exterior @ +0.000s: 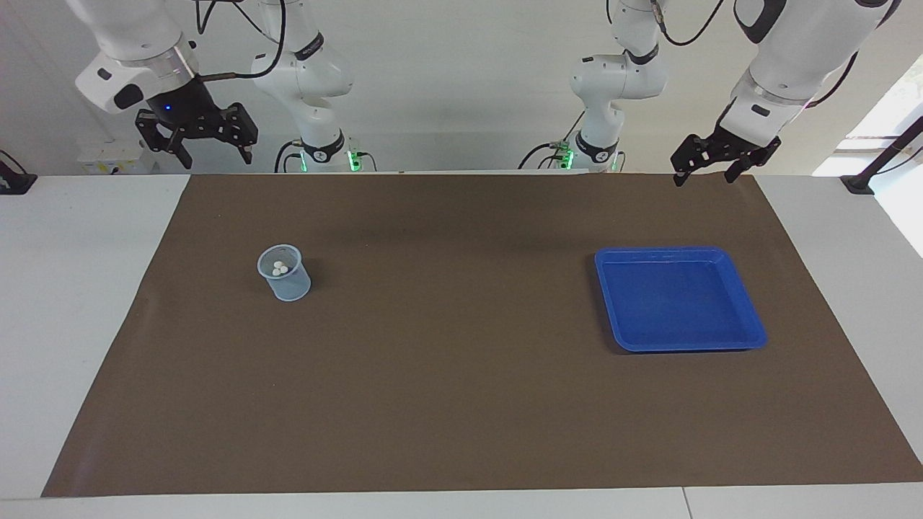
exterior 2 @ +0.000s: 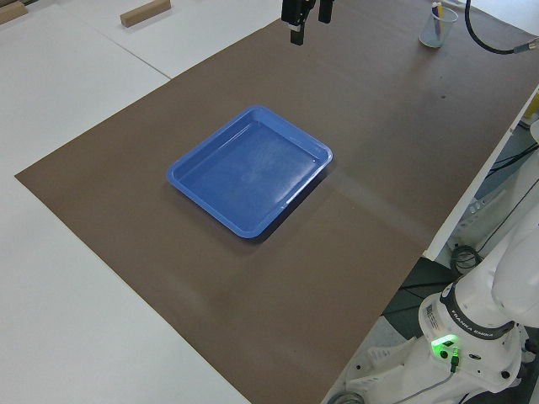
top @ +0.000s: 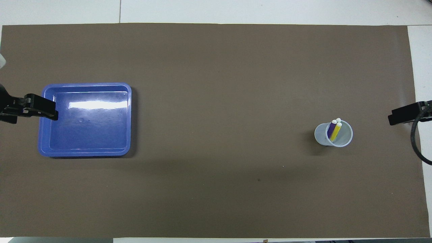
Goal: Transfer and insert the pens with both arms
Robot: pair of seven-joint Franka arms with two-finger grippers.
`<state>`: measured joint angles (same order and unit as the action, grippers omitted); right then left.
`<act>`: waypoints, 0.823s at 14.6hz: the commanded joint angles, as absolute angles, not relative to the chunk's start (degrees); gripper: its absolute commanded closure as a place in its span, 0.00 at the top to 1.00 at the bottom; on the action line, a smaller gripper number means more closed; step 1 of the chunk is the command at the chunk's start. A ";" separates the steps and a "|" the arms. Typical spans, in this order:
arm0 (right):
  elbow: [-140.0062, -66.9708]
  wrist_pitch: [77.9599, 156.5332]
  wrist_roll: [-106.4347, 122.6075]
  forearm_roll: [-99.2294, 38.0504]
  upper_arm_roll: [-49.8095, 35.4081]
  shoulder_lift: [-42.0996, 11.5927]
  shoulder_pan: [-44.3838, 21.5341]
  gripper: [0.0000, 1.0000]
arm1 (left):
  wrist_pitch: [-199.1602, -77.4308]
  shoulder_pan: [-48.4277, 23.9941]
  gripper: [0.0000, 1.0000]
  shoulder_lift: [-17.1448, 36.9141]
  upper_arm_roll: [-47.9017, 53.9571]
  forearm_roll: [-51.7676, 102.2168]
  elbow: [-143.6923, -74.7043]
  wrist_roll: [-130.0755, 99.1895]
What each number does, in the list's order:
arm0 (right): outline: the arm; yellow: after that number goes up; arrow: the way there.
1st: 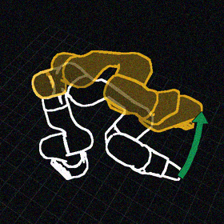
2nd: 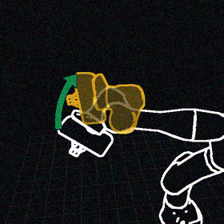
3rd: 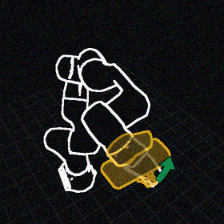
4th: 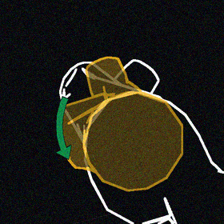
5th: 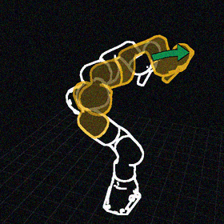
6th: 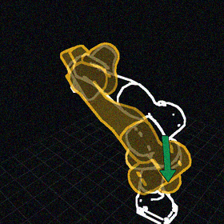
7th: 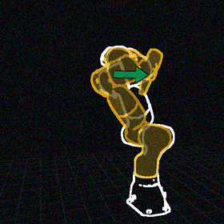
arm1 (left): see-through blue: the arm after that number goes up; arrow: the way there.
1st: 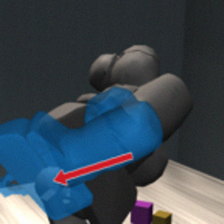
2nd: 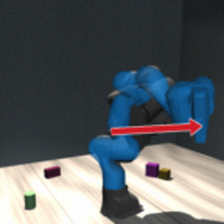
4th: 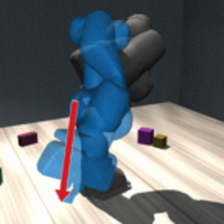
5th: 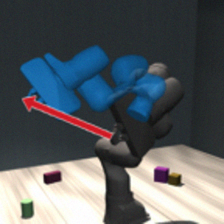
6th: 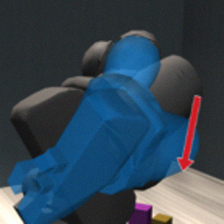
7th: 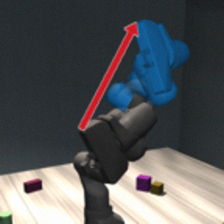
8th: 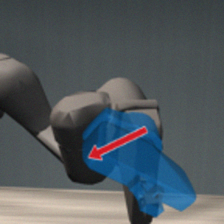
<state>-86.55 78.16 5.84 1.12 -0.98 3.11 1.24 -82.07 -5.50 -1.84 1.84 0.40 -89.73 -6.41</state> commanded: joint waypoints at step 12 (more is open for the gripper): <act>-85.17 76.82 5.10 2.64 2.81 1.76 -0.88 1.00 | -83.05 -4.31 1.00 -3.60 2.55 0.62 -91.32 -6.33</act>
<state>-86.26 77.43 5.83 1.45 2.62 2.35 -0.66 -82.08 -5.42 -2.37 1.99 0.40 -89.84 -6.40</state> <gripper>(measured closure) 0.000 0.000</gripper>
